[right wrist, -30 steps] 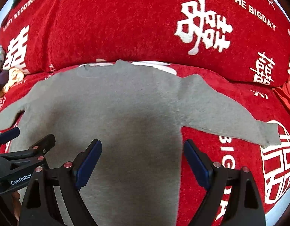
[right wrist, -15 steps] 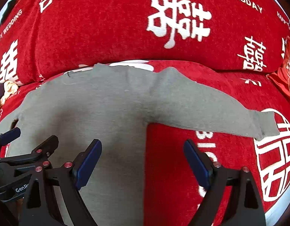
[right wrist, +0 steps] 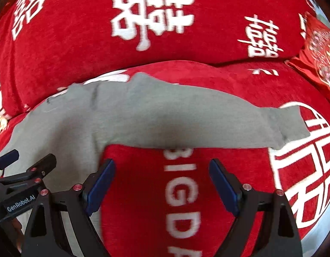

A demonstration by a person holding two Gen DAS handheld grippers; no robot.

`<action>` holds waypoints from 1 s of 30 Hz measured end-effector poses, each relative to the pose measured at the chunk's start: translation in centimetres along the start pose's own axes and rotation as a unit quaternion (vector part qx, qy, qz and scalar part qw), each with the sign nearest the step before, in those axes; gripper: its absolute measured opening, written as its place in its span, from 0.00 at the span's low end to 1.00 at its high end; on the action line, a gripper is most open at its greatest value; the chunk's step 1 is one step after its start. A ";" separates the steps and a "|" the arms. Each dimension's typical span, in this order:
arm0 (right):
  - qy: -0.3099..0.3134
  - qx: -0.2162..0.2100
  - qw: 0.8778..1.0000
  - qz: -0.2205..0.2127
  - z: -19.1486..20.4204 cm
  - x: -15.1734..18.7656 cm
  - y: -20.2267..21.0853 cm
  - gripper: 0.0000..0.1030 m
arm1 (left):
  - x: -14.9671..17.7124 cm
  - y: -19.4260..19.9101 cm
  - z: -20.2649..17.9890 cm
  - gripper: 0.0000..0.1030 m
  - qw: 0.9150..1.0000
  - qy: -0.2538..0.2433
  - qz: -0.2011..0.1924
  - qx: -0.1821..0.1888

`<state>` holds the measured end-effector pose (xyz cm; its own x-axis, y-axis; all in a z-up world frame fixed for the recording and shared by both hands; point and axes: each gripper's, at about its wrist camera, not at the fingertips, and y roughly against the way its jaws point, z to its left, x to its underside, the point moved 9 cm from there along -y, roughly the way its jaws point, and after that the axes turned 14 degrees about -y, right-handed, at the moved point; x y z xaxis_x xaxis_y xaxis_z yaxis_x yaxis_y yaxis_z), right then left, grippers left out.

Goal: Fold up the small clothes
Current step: 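Move the right gripper to the sweater's sleeve cuff and grasp it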

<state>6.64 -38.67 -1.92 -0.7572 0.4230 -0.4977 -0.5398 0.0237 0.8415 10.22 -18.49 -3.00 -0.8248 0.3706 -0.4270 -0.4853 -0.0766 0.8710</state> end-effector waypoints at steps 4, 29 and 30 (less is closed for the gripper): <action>-0.043 0.013 0.999 0.001 -4.1 -1.4 -0.8 0.88 | -1.5 -0.6 -1.7 1.00 1.000 -0.014 0.002 0.008; -0.303 -0.105 0.947 -0.017 -21.5 -9.4 -6.1 0.05 | -4.2 -3.5 -3.8 1.00 0.999 -0.018 0.021 0.021; -0.297 -0.103 0.949 -0.038 -21.6 -9.5 -4.8 0.05 | -4.5 -3.8 -3.5 1.00 0.999 -0.009 0.023 0.021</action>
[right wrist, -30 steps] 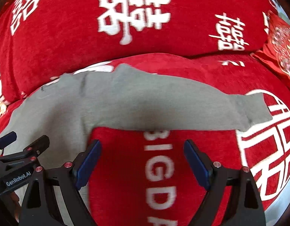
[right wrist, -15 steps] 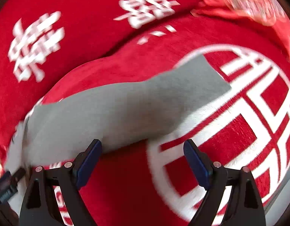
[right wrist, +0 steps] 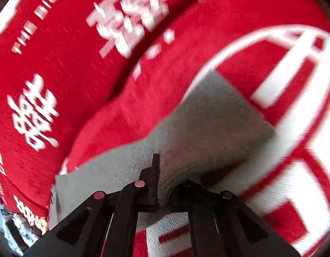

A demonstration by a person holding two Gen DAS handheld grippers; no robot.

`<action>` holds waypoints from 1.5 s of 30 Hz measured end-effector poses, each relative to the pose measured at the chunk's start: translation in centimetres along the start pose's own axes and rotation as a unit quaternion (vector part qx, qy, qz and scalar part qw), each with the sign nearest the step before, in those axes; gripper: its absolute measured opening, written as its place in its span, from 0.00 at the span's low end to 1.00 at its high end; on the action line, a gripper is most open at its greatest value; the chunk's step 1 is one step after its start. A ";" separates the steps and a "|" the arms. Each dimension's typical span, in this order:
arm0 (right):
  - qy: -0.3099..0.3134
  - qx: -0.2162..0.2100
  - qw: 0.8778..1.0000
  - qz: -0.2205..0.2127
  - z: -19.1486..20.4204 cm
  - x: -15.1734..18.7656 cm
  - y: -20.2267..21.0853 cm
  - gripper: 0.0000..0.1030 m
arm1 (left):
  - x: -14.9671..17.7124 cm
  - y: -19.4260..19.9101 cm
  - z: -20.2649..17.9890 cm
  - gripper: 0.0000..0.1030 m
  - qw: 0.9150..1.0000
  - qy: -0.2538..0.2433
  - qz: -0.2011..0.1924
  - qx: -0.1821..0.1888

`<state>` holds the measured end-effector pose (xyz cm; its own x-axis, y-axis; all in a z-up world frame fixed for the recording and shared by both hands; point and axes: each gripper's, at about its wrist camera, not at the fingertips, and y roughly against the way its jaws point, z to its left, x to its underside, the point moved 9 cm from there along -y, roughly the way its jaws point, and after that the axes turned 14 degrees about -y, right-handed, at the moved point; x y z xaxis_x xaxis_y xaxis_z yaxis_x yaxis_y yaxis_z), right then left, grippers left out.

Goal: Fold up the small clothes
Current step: 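Move the right gripper to the sweater's sleeve cuff and grasp it, then lift the held sleeve with the right gripper and fold it across the sweater body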

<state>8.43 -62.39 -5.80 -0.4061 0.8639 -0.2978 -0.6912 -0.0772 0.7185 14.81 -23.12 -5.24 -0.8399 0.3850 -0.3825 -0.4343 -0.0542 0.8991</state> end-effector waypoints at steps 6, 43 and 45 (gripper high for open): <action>0.045 0.016 0.998 -0.039 0.1 1.0 2.6 0.05 | -2.1 -2.5 -0.8 1.00 0.999 0.021 0.021 0.025; 0.226 0.010 0.970 -0.092 24.2 13.1 10.9 0.06 | 6.0 0.6 12.0 1.00 0.997 0.035 -0.036 0.054; 0.243 0.011 0.966 -0.087 26.2 15.0 10.3 0.06 | 7.2 0.0 14.0 1.00 0.997 0.054 -0.027 0.054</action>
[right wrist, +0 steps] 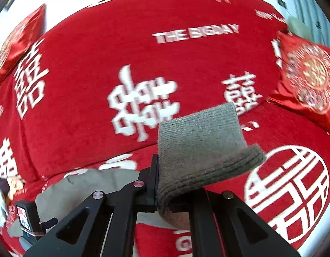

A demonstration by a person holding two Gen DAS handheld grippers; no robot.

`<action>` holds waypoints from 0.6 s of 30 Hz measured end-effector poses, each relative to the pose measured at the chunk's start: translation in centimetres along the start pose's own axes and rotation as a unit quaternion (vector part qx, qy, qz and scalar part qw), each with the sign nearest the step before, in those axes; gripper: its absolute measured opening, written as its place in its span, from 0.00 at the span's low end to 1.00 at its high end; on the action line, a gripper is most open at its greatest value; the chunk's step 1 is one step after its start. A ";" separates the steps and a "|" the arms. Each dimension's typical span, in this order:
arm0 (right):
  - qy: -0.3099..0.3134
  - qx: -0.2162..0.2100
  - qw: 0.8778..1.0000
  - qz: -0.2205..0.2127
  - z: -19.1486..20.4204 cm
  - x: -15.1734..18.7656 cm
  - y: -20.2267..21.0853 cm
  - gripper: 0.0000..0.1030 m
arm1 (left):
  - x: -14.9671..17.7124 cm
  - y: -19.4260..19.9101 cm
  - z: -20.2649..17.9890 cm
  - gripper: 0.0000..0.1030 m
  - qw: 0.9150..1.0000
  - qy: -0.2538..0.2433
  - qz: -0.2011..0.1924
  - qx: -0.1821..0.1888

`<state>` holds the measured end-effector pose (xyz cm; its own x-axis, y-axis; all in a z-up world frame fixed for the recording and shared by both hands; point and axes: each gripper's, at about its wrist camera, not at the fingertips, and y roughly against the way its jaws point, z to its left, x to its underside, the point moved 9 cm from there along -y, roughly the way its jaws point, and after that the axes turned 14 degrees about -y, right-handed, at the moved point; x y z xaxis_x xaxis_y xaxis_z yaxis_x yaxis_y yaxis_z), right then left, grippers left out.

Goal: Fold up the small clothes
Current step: 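Lift the held sleeve with the right gripper and fold it across the sweater body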

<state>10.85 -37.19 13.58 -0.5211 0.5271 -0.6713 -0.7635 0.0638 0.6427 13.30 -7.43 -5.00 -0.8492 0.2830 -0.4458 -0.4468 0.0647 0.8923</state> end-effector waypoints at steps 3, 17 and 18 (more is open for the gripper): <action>0.019 -0.004 1.000 0.009 3.6 1.4 -0.5 0.06 | 1.7 -0.3 3.1 1.00 1.000 0.026 0.007 -0.001; 0.099 -0.016 0.994 0.035 15.4 8.2 -2.1 0.06 | 5.2 0.3 8.7 1.00 0.997 0.067 -0.022 0.010; 0.104 -0.015 0.994 0.038 16.2 8.9 -2.3 0.06 | 5.3 0.4 8.9 1.00 0.997 0.069 -0.026 0.016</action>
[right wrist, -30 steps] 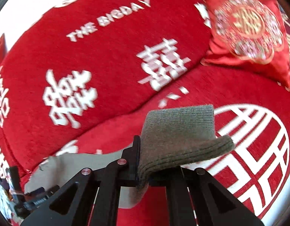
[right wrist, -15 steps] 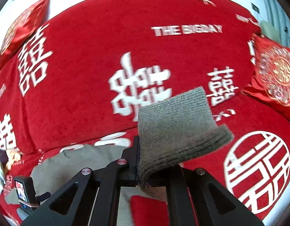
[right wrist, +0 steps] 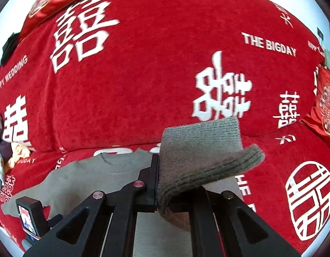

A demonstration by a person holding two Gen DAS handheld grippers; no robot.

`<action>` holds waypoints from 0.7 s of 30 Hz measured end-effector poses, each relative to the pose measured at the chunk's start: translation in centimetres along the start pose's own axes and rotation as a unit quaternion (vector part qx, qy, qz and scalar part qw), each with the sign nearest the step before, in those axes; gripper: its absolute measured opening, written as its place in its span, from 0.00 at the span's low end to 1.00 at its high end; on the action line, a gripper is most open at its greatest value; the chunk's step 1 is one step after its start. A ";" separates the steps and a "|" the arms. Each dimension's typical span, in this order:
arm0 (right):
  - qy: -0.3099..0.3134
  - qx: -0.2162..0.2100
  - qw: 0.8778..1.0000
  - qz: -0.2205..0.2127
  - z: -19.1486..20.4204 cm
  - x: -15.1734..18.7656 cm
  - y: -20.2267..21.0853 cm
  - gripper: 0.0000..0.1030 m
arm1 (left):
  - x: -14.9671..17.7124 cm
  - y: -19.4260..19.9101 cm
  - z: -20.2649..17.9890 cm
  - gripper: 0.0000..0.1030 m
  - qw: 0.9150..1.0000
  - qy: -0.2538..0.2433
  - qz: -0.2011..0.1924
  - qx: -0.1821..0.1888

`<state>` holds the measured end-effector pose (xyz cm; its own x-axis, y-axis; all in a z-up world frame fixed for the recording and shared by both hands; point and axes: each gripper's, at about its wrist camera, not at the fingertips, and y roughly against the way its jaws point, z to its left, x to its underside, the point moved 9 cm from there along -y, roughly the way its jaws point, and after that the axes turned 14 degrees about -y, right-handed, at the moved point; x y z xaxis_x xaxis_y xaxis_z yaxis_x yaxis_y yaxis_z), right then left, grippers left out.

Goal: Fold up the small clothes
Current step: 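Lift the held sleeve with the right gripper and fold it across the sweater body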

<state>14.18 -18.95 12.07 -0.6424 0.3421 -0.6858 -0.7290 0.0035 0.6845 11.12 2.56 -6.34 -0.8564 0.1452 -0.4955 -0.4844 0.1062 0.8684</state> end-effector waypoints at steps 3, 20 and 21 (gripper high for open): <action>0.014 0.002 1.000 0.006 2.0 1.1 -0.7 0.06 | 0.2 0.1 0.7 1.00 1.000 -0.001 -0.001 0.004; 0.113 -0.010 0.990 0.083 13.0 11.8 -7.4 0.06 | 1.2 1.3 6.0 1.00 0.999 0.030 0.010 0.011; 0.115 -0.011 0.989 0.087 13.3 12.2 -7.8 0.06 | 1.1 1.6 6.2 1.00 1.000 0.029 0.006 0.004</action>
<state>15.15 -2.33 1.67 -0.7938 0.1124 -0.5977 -0.6057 -0.0586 0.7935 10.52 9.01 -5.61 -0.8711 0.0892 -0.4830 -0.4729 0.1133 0.8738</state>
